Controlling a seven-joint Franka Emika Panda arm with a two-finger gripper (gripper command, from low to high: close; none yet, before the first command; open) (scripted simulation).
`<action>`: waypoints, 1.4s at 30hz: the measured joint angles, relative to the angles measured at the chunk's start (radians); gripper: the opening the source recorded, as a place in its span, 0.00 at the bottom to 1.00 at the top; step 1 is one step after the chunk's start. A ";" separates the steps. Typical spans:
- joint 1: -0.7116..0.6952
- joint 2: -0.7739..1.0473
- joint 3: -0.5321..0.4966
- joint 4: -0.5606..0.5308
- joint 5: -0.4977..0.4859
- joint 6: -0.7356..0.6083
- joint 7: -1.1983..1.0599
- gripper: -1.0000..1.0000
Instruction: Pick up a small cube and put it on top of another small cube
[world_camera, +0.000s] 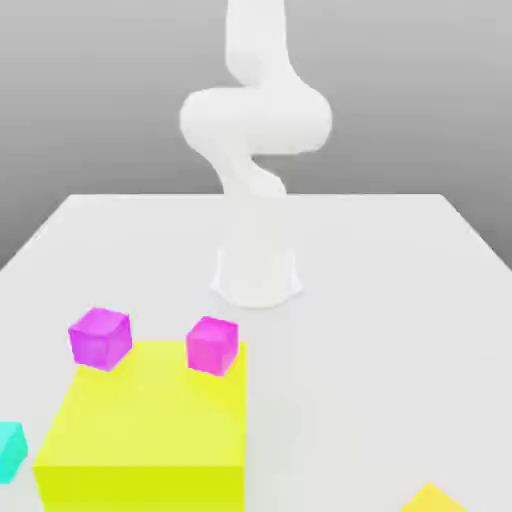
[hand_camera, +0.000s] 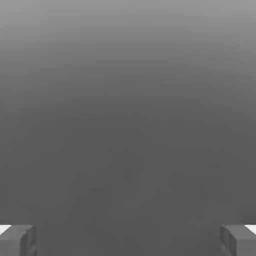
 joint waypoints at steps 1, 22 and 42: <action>0.009 0.039 0.002 0.004 0.000 0.009 -0.013 0.50; 0.156 0.804 0.077 0.084 -0.029 0.192 -0.234 0.50; 0.224 1.269 0.085 0.148 -0.110 0.377 -0.279 0.00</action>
